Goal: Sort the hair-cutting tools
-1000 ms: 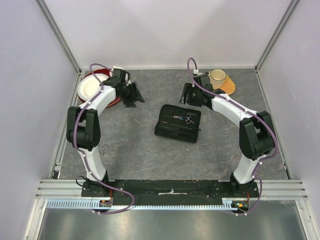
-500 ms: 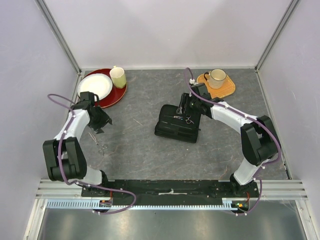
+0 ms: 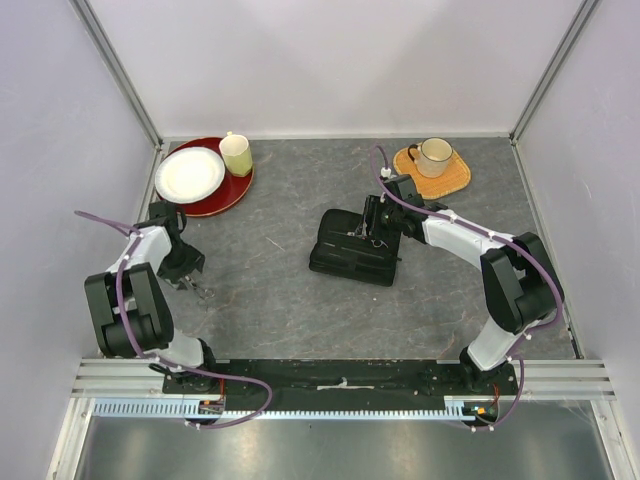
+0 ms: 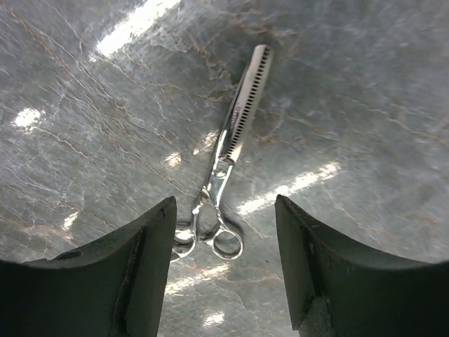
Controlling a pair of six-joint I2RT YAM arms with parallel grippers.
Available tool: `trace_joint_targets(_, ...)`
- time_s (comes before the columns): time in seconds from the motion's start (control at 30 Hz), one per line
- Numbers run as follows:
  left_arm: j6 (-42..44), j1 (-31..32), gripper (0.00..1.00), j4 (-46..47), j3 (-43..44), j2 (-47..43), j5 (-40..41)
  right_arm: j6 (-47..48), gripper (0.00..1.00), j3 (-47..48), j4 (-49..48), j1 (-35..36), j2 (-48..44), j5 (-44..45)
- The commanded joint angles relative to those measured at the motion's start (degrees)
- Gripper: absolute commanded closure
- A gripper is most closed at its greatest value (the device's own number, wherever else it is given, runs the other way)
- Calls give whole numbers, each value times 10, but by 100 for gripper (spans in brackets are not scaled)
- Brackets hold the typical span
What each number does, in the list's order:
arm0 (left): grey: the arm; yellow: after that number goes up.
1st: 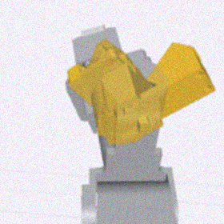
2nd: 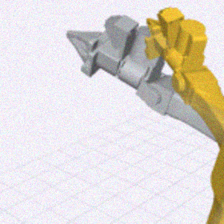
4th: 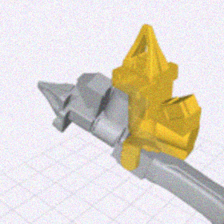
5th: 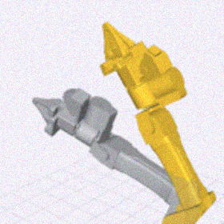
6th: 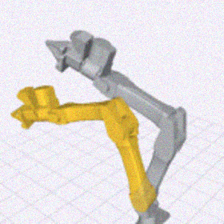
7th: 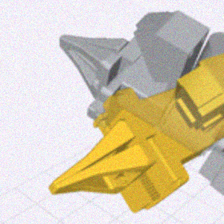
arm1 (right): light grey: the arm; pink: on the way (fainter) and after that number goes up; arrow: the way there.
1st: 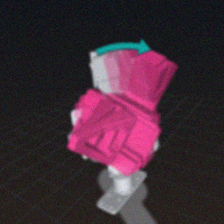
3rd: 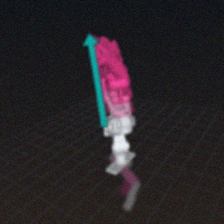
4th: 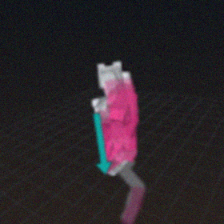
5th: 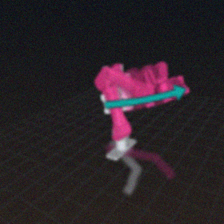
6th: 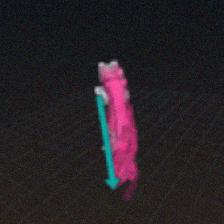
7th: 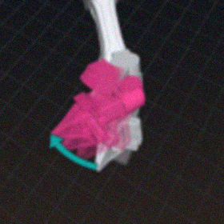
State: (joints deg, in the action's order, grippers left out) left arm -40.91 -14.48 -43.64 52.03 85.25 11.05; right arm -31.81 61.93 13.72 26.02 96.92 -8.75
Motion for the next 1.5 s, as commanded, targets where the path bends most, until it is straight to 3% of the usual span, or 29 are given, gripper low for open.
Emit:
trace_joint_targets(0.0, -23, -7, 35, 33, -19, 26, 12, -8, 41, 10, -24, 2, -17, -2)
trace_joint_targets(0.1, -24, -14, 36, 36, -20, 45, -1, -8, 41, 8, -24, 2, -17, 2)
trace_joint_targets(0.2, -23, -17, 44, 42, -20, 59, -27, -8, 41, 11, -26, 3, -15, 5)
trace_joint_targets(0.33, -32, -17, 63, 51, -25, 68, -58, -8, 41, 16, -25, 3, -9, 6)
trace_joint_targets(0.5, -44, -17, 76, 80, -44, 64, -101, -7, 41, 23, -25, 2, -4, 5)
trace_joint_targets(0.67, -53, -13, 96, 123, -76, 64, -165, -7, 41, 33, -24, 2, 2, 3)
trace_joint_targets(0.93, -45, 8, 98, 152, -104, 62, -190, -9, 42, 44, -24, 3, 14, -6)
trace_joint_targets(1.2, -38, 57, 98, 139, -102, -6, -178, -11, 42, 56, -25, 2, 21, -21)
trace_joint_targets(1.47, -20, 182, 98, 131, -82, -75, -170, -1, 40, 61, -40, 3, 21, -61)
